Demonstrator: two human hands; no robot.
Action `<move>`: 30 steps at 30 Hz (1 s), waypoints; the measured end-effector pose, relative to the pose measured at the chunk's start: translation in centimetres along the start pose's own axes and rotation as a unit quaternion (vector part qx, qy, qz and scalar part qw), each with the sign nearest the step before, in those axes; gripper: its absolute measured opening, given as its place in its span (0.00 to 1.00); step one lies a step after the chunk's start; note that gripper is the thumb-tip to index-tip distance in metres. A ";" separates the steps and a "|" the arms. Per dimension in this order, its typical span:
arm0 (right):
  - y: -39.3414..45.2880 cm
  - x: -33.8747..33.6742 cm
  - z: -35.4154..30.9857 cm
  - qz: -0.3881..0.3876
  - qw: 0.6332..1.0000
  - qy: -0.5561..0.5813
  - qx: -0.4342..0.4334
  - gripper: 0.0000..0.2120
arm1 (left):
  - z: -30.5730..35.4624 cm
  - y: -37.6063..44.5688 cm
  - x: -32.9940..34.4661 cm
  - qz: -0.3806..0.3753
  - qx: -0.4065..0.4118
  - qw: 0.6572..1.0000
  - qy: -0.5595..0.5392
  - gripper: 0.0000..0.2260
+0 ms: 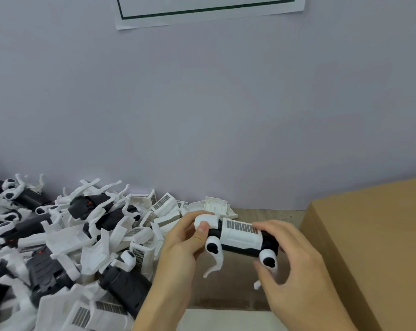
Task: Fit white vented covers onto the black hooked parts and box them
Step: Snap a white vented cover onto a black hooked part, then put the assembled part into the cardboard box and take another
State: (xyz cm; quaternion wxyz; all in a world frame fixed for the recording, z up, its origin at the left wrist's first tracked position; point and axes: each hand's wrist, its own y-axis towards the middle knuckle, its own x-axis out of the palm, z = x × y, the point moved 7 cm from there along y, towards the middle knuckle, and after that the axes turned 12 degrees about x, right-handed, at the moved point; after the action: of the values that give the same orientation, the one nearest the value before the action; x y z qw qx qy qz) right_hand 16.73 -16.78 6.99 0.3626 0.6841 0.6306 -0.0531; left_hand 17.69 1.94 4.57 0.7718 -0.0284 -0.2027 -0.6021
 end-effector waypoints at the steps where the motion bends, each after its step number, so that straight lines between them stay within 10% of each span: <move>1: 0.0 0.0 0.2 0.011 1.000 -0.023 0.004 0.29 | 0.3 0.0 0.0 0.007 0.008 1.000 -0.004 0.11; 8: -0.3 0.1 0.2 0.069 0.997 -0.028 0.021 0.23 | 1.7 -0.4 0.6 -0.009 0.054 0.998 0.037 0.09; 14: -0.7 0.8 1.5 -0.078 0.979 0.107 0.156 0.09 | 4.0 -0.5 1.0 -0.054 0.116 0.985 0.115 0.18; 20: -2.4 2.5 2.7 -0.190 0.832 0.340 0.395 0.13 | 0.0 -1.1 3.3 -0.104 -0.008 0.994 0.030 0.23; 30: -0.1 -6.4 1.5 0.006 0.811 0.442 0.384 0.14 | -6.1 -3.1 1.3 0.064 0.026 0.974 0.215 0.17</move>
State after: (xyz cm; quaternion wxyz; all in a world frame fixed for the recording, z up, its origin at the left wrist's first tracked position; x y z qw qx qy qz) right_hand 15.96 -22.87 9.22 -0.2471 0.7214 0.6466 0.0192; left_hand 16.76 -1.89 -1.20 0.8345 0.1092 -0.0452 -0.5382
